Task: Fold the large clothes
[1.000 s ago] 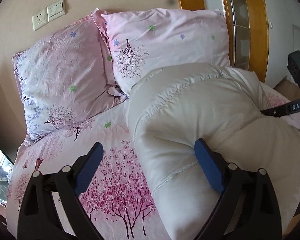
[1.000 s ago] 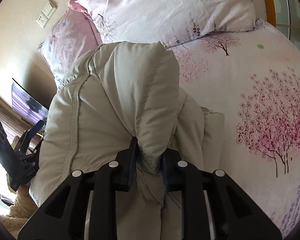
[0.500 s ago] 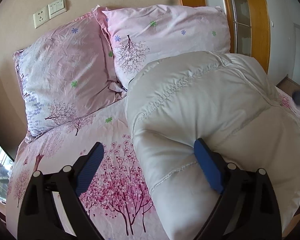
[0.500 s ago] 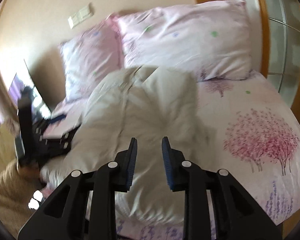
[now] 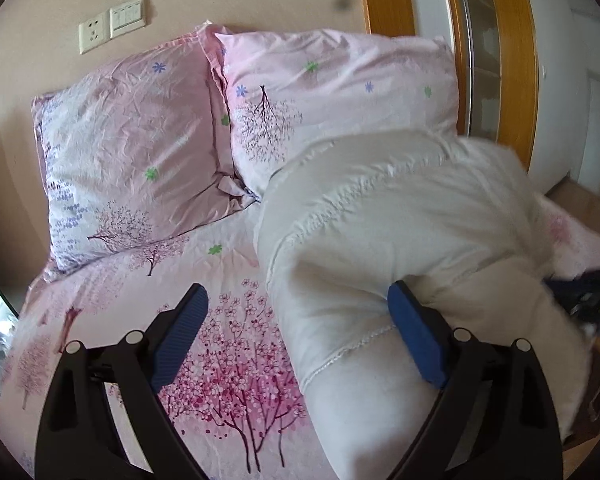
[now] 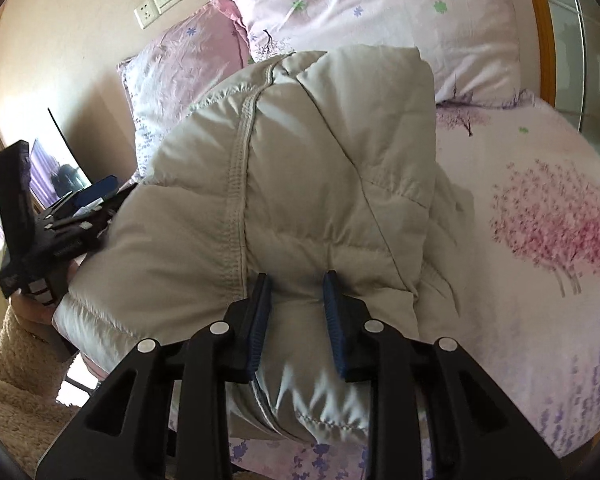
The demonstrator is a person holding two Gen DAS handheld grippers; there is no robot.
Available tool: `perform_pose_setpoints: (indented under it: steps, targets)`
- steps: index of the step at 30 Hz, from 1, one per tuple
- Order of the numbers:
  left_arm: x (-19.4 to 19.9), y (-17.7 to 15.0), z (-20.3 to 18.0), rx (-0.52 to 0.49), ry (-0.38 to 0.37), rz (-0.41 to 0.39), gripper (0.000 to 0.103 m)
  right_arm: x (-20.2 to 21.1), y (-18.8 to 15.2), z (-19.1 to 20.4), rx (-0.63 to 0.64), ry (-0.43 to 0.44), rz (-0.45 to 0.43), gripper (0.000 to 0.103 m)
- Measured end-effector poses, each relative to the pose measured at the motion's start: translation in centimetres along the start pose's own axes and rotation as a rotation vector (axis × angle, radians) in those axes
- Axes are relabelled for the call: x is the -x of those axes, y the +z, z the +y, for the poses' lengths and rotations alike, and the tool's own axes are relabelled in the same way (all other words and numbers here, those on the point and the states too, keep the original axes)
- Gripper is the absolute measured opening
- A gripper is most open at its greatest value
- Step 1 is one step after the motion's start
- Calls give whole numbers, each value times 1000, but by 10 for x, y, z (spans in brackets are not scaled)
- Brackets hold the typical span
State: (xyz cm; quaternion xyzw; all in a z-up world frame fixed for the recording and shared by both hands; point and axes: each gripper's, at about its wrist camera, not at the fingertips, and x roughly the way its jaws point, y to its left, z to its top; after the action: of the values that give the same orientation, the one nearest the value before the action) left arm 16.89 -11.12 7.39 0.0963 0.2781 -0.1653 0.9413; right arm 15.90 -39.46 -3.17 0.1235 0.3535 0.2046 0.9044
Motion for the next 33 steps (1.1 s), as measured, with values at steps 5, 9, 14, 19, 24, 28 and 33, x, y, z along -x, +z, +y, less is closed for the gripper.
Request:
perform_pose_setpoints:
  steps: [5,9,14,19,24,28,33]
  targets:
    - [33,8,-5,25,-79,-67,93,0,-2,-1,-4,7,-6,28]
    - [44,-1,-35,-90,-110,-51,94,-1,-3,0,-1,4,-7,28]
    - [22,-16,-52,-137,-130,37,95,-2,-4,0,14,-6,-3,28]
    - [4,-18,-39,-46,-197,130,98,-4,-4,-1,21,-6,7,28]
    - [-1,-23,-37,-18,-196,142,101,-6,-5,-1,31,-8,8,28]
    - [-3,-24,-38,-14,-193,143,101,-8,-6,-3,27,-1,6,28]
    - [-3,-25,-41,-19,-184,140,101,-9,-8,-6,22,6,5,28]
